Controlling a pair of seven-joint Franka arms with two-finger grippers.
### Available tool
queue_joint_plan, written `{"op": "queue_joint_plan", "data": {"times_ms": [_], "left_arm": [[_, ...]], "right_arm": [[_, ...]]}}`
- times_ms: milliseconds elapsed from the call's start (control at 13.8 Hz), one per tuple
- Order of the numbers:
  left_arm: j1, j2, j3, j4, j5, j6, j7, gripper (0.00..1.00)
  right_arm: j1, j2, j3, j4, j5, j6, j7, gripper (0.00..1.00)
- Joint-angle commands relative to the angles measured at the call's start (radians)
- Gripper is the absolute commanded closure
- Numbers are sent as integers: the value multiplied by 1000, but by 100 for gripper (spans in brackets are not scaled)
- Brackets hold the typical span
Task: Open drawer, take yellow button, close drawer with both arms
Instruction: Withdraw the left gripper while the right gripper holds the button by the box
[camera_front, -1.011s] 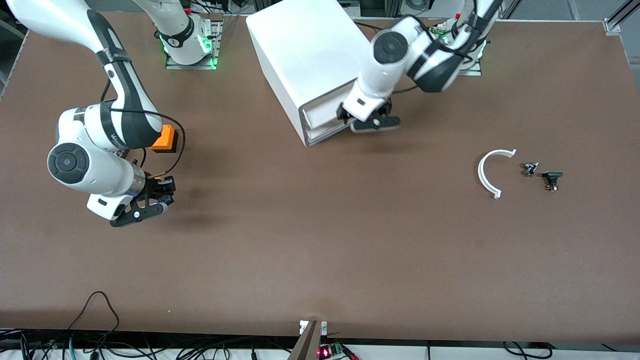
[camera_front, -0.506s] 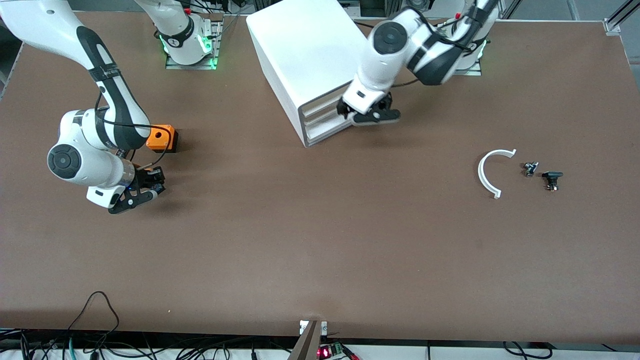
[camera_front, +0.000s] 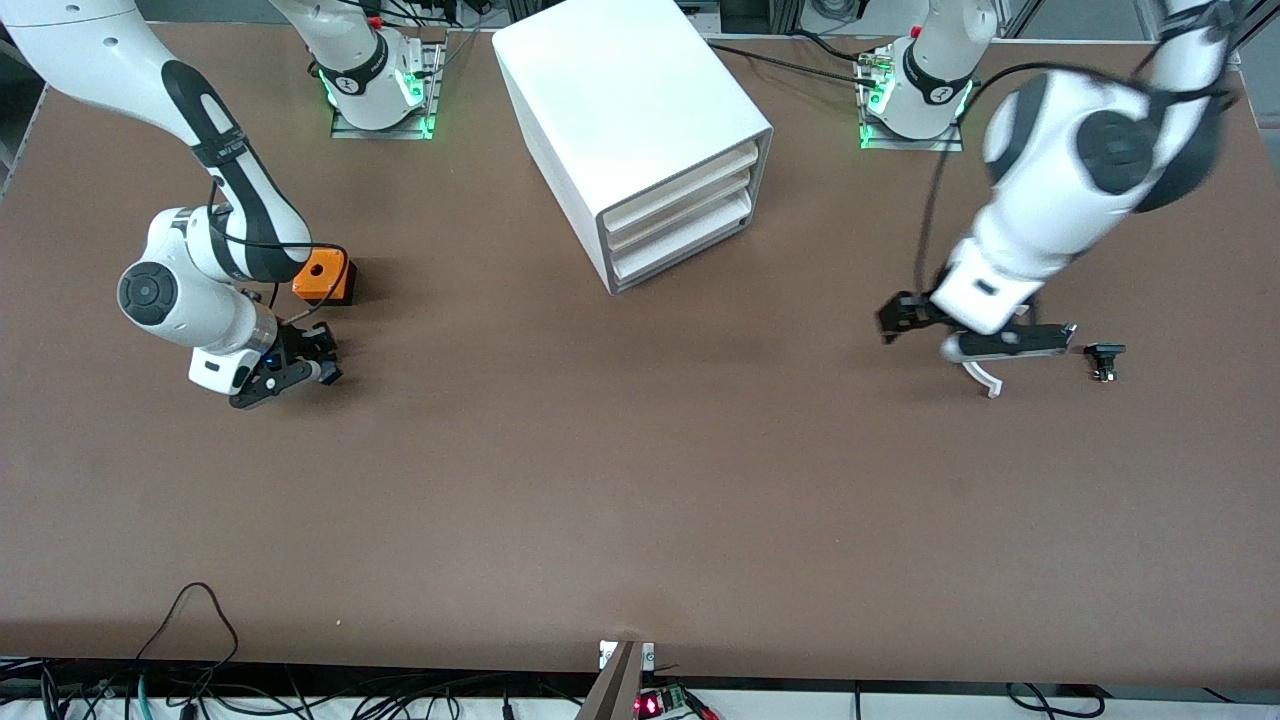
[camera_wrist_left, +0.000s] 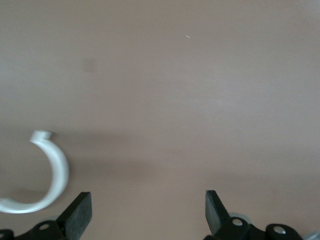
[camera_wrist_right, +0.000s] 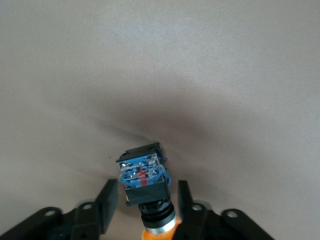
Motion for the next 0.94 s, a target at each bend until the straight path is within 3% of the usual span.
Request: {"op": "queue_joint_plan", "data": {"times_ms": [0, 144, 433, 867], "left_arm": [[-12, -84, 92, 92, -5, -207, 202, 0], [3, -142, 126, 87, -2, -244, 311, 0], [21, -153, 128, 103, 12, -307, 323, 0], [23, -150, 132, 152, 35, -370, 422, 0]], "right_arm": [[-18, -49, 49, 60, 0, -133, 113, 0], [-18, -64, 90, 183, 23, -305, 185, 0], [-11, -82, 184, 452, 51, -607, 326, 0], [95, -255, 164, 562, 77, -852, 590, 0]]}}
